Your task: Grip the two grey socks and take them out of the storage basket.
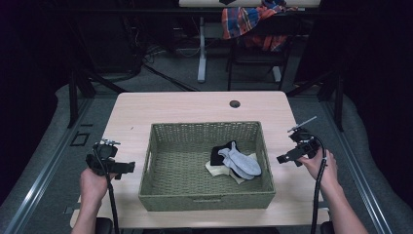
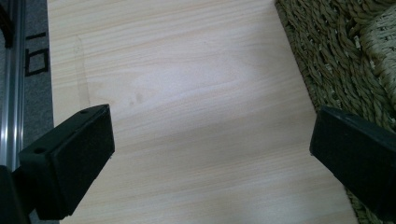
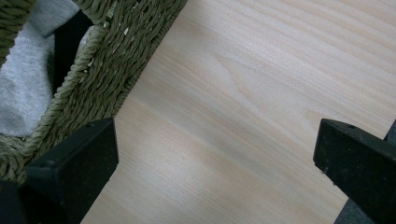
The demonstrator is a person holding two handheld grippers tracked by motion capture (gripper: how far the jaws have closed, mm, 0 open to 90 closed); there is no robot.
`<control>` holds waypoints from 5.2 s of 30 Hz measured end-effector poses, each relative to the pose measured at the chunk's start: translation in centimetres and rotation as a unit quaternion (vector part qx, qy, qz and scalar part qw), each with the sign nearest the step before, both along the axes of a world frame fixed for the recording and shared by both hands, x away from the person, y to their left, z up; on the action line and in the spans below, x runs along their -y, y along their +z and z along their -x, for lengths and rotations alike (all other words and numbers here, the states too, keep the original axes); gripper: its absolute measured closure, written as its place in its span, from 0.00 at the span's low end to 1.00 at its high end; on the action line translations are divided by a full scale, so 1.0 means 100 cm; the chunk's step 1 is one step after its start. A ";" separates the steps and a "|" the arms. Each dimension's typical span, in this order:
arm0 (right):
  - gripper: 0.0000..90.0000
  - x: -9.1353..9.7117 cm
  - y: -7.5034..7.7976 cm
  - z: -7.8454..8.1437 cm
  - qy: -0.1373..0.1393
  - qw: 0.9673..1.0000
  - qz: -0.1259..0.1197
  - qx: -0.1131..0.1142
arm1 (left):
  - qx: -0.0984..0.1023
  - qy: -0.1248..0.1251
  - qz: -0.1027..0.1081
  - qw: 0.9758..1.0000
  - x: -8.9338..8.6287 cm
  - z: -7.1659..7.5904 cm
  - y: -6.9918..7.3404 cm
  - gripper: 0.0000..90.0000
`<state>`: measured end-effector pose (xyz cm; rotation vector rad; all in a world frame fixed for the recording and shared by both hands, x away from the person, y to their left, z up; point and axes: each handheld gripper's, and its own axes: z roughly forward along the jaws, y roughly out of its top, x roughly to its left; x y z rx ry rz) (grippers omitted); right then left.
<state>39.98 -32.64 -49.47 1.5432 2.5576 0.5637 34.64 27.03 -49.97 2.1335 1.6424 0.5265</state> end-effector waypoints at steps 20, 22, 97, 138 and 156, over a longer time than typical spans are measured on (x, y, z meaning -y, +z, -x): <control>0.00 -0.004 0.011 0.000 0.013 1.000 0.006 0.005 | -0.002 -0.003 0.002 1.000 0.000 0.000 -0.001 0.00; 0.00 -0.005 0.012 0.000 0.010 1.000 0.003 0.008 | -0.002 -0.002 0.001 1.000 0.000 0.000 0.000 0.00; 0.61 -0.155 0.026 -0.028 0.187 0.980 0.044 -0.050 | -0.003 -0.001 0.007 1.000 0.000 0.000 0.000 0.00; 0.96 -0.152 0.085 -0.008 0.157 0.987 0.026 -0.001 | -0.003 -0.001 0.008 1.000 0.001 0.000 -0.001 0.00; 0.96 -0.135 0.118 0.003 0.148 0.988 -0.004 0.035 | -0.003 0.000 0.008 1.000 0.001 0.000 -0.001 0.00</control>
